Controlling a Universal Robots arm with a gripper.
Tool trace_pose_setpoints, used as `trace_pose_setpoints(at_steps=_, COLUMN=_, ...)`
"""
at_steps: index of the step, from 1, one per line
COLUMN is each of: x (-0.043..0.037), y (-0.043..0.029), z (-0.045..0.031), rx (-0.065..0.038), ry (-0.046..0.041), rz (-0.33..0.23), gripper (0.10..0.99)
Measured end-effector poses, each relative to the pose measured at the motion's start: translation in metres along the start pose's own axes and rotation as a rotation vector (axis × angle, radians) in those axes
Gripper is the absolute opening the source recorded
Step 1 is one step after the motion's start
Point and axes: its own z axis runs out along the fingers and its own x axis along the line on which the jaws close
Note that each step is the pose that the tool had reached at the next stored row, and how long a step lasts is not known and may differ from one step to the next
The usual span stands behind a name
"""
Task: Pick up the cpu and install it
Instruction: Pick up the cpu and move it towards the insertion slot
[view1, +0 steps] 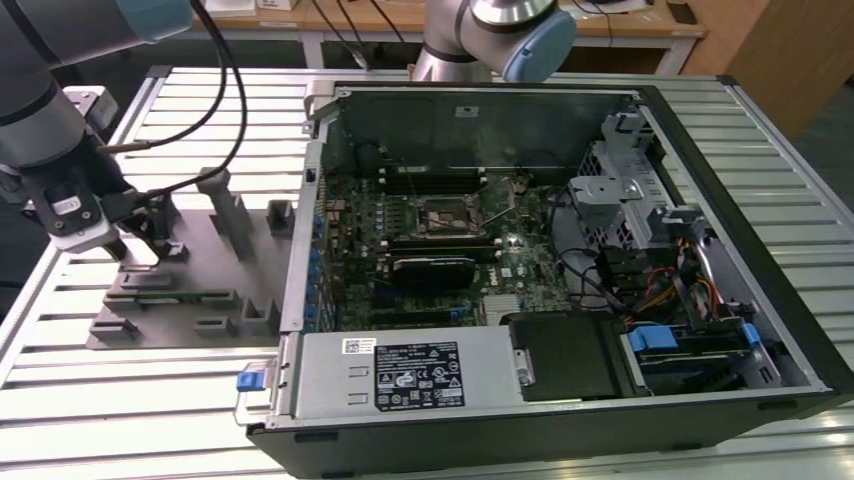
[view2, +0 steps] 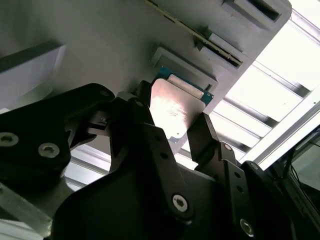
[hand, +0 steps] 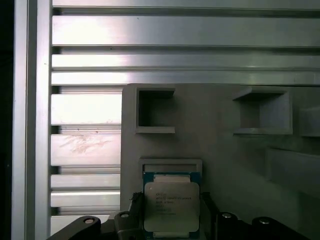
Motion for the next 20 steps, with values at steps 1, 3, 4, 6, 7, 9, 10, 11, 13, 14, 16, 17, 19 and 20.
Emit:
trace_pose_setpoints(at_steps=1, x=0.0001, y=0.0000, z=0.0014, rx=0.000, ry=-0.0001, rz=0.000, gripper=0.533)
trace_pose_setpoints(at_steps=3, x=0.0002, y=-0.0002, z=0.0044, rx=0.000, ry=-0.0002, rz=0.000, gripper=0.533)
trace_pose_setpoints(at_steps=4, x=0.0002, y=-0.0003, z=0.0059, rx=0.000, ry=-0.0002, rz=0.000, gripper=0.533)
trace_pose_setpoints(at_steps=6, x=0.0003, y=-0.0004, z=0.0089, rx=0.000, ry=-0.0001, rz=0.000, gripper=0.533)
trace_pose_setpoints(at_steps=7, x=0.0004, y=-0.0005, z=0.0105, rx=0.000, ry=-0.0001, rz=0.000, gripper=0.533)
trace_pose_setpoints(at_steps=9, x=0.0005, y=-0.0006, z=0.0133, rx=0.000, ry=-0.0002, rz=0.000, gripper=0.533)
trace_pose_setpoints(at_steps=10, x=0.0006, y=-0.0006, z=0.0142, rx=0.000, ry=-0.0002, rz=0.000, gripper=0.533)
trace_pose_setpoints(at_steps=11, x=0.0006, y=-0.0007, z=0.0146, rx=0.000, ry=-0.0001, rz=0.000, gripper=0.533)
trace_pose_setpoints(at_steps=13, x=0.0006, y=-0.0007, z=0.0150, rx=0.000, ry=0.0000, rz=-0.001, gripper=0.533)
trace_pose_setpoints(at_steps=14, x=0.0006, y=-0.0007, z=0.0154, rx=0.000, ry=-0.0001, rz=-0.001, gripper=0.533)
trace_pose_setpoints(at_steps=16, x=0.0006, y=-0.0007, z=0.0165, rx=0.000, ry=-0.0004, rz=-0.001, gripper=0.533)
trace_pose_setpoints(at_steps=17, x=0.0006, y=-0.0007, z=0.0170, rx=0.000, ry=-0.0003, rz=-0.001, gripper=0.533)
trace_pose_setpoints(at_steps=19, x=0.0007, y=-0.0008, z=0.0176, rx=0.000, ry=0.0000, rz=-0.001, gripper=0.533)
trace_pose_setpoints(at_steps=20, x=0.0007, y=-0.0008, z=0.0179, rx=0.000, ry=-0.0001, rz=-0.001, gripper=0.533)
